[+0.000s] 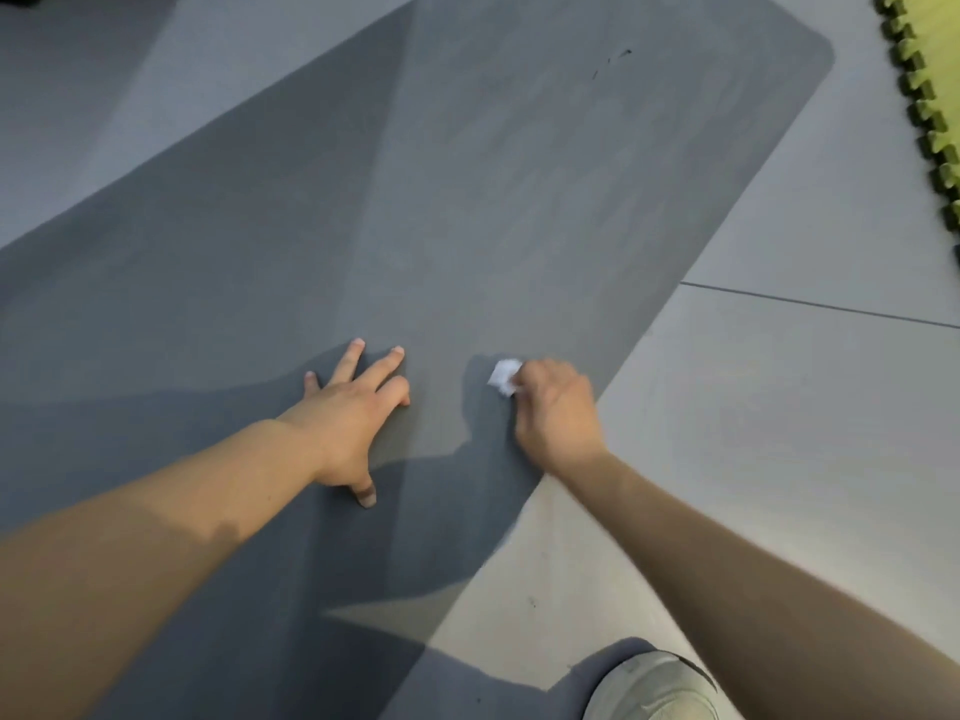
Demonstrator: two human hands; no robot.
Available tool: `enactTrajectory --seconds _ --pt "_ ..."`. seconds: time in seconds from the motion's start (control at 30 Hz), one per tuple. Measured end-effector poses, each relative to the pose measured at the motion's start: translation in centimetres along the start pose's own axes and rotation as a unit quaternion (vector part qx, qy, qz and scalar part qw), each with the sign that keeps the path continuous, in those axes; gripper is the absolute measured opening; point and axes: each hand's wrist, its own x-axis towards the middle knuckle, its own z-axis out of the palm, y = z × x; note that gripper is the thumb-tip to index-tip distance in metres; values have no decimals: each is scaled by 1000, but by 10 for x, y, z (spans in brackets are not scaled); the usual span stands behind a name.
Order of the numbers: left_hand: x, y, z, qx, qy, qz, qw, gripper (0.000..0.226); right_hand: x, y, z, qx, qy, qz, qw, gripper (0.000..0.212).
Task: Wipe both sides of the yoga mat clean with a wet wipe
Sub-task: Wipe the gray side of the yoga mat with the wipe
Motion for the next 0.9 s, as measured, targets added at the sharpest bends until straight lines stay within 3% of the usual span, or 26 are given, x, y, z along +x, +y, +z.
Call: enactTrajectory --seconds 0.1,0.17,0.23,0.3,0.37,0.43,0.5,0.57,0.7,0.8,0.9 --pt "1 -4 1 5 10 6 1000 100 -48 -47 10 52 -80 -137 986 19" --pt "2 -6 0 -1 24 7 1000 79 -66 -60 13 62 -118 -217 967 14" --pt "3 -9 -4 2 44 8 999 60 -53 -52 11 36 -131 -301 944 13" --pt "4 -11 -6 18 63 9 998 58 -19 -30 10 4 -116 -329 937 15" --pt "3 -12 -9 21 84 4 996 71 28 0 7 -9 -58 -252 966 16" --pt "3 -14 -12 12 105 -19 994 92 71 28 -3 -45 -30 -92 994 14" --pt "2 -17 -12 -3 113 -62 992 112 96 37 -11 -63 -36 43 996 17" --pt "-1 -22 -8 -27 105 -106 989 126 98 23 -7 -64 -10 62 996 15" --pt "-8 -37 1 -68 73 -154 983 139 47 -37 29 28 -51 -56 997 34" --pt "-12 -46 1 -73 60 -158 983 144 -1 -87 39 68 -102 -178 976 22" --pt "-13 -49 0 -93 55 -183 977 151 -5 -95 38 36 -117 -313 942 17"
